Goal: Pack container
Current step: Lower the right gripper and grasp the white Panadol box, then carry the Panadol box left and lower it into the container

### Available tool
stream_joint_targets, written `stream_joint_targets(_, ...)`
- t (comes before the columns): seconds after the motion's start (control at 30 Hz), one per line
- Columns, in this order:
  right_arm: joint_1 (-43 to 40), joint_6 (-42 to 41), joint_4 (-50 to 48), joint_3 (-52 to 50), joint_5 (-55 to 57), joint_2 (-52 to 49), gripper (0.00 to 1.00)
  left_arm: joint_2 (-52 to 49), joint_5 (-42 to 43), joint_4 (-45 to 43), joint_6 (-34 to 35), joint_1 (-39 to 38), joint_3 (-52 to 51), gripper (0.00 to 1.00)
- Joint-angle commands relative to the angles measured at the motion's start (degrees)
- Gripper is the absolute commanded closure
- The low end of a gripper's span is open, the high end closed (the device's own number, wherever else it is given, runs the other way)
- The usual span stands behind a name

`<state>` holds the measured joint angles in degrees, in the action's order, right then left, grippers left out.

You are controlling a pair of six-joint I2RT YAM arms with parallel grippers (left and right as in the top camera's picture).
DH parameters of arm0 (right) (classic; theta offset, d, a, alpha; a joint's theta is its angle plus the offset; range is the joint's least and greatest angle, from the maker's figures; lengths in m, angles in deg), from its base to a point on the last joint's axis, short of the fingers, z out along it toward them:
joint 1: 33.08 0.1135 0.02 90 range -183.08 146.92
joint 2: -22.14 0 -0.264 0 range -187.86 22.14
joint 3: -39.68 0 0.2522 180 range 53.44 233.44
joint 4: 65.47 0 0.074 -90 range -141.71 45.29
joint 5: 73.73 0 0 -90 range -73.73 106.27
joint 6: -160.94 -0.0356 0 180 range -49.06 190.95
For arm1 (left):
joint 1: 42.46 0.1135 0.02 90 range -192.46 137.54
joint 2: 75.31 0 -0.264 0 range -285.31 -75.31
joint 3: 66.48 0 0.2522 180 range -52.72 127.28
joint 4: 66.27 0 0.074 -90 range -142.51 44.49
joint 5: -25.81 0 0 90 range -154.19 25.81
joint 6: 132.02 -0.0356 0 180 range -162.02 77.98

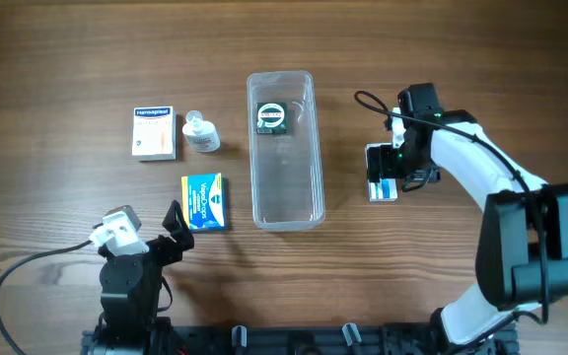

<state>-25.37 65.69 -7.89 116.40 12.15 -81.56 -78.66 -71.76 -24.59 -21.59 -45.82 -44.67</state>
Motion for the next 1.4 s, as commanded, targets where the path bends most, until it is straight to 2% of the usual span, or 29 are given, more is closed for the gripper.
stream_joint_targets(0.0, 0.0, -0.9, -0.4, -0.2, -1.1, -2.7, 0.11, 0.6, 0.3, -0.2, -0.7, 0.3, -0.2, 0.00)
stream_joint_targets(0.1, 0.0, -1.4, -0.7, -0.2, -1.2, -2.9, 0.14, 0.6, 0.3, -0.2, -0.7, 0.3, -0.2, 0.00)
stream_joint_targets(0.27, 0.6, -2.3, -1.2, -0.2, -1.9, -2.9, 0.32, 0.6, 0.3, -0.2, -0.7, 0.3, -0.2, 0.00)
stream_joint_targets(0.33, 1.3, -2.4, -1.4, -0.2, -2.0, -2.9, 0.37, 0.6, 0.3, -0.2, -0.7, 0.3, -0.2, 0.00)
stream_joint_targets(0.53, 2.7, -2.4, -1.7, -0.2, -2.0, -2.9, 0.41, 0.6, 0.3, -0.2, -0.7, 0.3, -0.2, 0.00)
stream_joint_targets(0.63, 2.7, -2.6, -1.7, -0.2, -2.0, -2.9, 0.48, 0.6, 0.3, -0.2, -0.7, 0.3, -0.2, 0.00)
stream_joint_targets(0.83, 2.7, -4.0, -2.0, -0.2, -2.0, -2.9, 0.54, 0.6, 0.3, -0.2, -0.7, 0.3, -0.2, 0.00)
stream_joint_targets(1.03, 2.7, -5.4, -1.8, 1.1, -2.0, -2.8, 0.56, 0.6, 0.3, -0.2, -0.7, 0.3, -0.2, 0.00)
stream_joint_targets(1.37, 2.8, -5.4, 4.7, 13.9, -2.0, -2.8, 0.57, 0.6, 0.3, -0.2, -0.7, 0.3, -0.2, 0.00)
